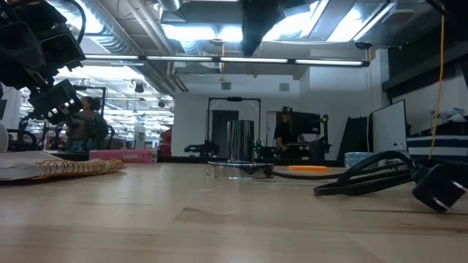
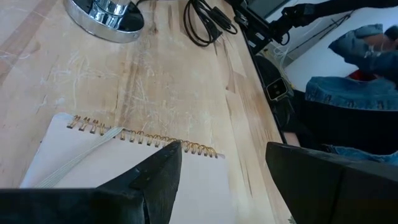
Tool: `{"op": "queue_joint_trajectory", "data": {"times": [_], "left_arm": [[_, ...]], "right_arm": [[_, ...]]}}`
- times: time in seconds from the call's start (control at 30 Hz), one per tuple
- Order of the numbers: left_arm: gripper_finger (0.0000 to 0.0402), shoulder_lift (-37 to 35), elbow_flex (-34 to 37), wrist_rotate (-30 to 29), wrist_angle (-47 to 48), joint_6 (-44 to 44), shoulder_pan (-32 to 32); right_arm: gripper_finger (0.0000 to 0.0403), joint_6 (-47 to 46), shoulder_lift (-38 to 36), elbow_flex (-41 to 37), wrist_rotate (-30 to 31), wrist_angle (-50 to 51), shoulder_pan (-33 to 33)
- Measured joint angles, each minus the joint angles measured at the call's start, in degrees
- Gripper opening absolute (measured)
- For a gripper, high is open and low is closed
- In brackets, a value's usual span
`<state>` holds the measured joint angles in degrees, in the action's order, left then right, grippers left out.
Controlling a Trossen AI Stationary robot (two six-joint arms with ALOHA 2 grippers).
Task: Screw lightbulb
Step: Move the potted plant on top of the table
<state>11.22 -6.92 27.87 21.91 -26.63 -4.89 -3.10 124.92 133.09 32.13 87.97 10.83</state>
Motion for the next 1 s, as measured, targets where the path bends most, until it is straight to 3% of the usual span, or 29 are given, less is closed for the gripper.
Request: {"op": "queue_joint_trajectory", "data": {"times": [0.13,1.0], "left_arm": [[0.0224,0.01,0.00,-0.02,-0.02,0.00,0.01],[0.0224,0.00,0.00,-0.02,-0.04,2.76,0.02]], "right_arm": [[0.0246,-2.96,-4.90,0.05,3.46,2.04,-0.01],[0.0246,-9.47,-31.79,0.05,2.83,2.05,0.02]]}}
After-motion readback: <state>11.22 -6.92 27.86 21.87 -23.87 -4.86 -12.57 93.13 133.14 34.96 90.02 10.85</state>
